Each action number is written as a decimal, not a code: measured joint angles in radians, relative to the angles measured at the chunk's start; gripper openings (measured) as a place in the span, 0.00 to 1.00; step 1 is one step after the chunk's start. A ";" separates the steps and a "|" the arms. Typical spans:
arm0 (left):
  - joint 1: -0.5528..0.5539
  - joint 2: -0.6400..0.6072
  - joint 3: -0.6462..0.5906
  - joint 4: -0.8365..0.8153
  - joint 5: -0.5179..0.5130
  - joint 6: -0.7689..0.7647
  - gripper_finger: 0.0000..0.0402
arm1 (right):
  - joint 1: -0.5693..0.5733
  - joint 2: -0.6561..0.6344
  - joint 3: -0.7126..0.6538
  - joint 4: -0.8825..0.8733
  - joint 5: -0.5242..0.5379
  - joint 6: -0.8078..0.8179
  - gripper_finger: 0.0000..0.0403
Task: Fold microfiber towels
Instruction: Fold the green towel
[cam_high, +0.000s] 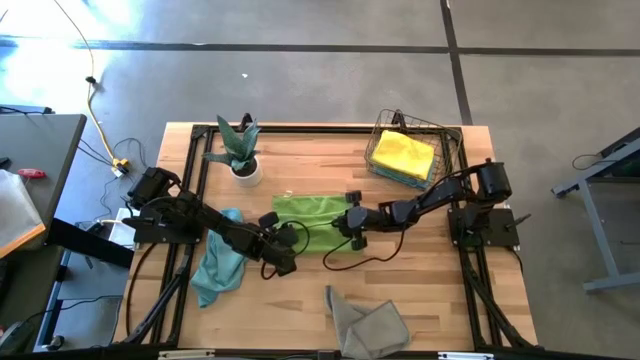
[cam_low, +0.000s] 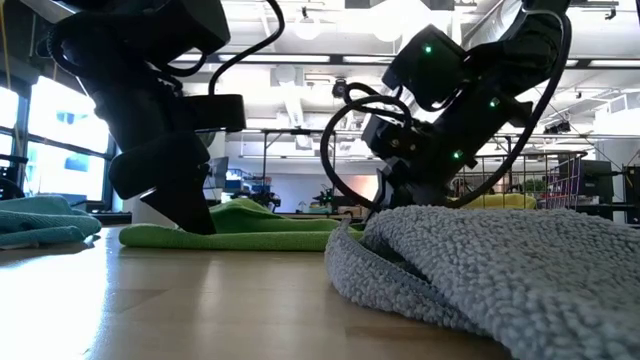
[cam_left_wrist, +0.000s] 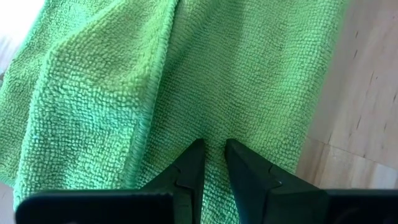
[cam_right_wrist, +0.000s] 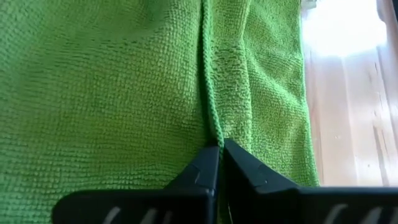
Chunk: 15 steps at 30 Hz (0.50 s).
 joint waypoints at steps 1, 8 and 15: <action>0.000 0.000 0.000 0.000 0.003 0.000 0.15 | 0.000 -0.002 0.000 -0.003 0.000 0.001 0.01; 0.000 0.000 0.000 0.004 0.035 0.015 0.15 | -0.011 -0.026 0.000 -0.013 0.006 0.006 0.01; -0.004 -0.001 0.001 0.014 0.090 0.036 0.15 | -0.097 -0.028 0.000 -0.014 0.005 0.061 0.00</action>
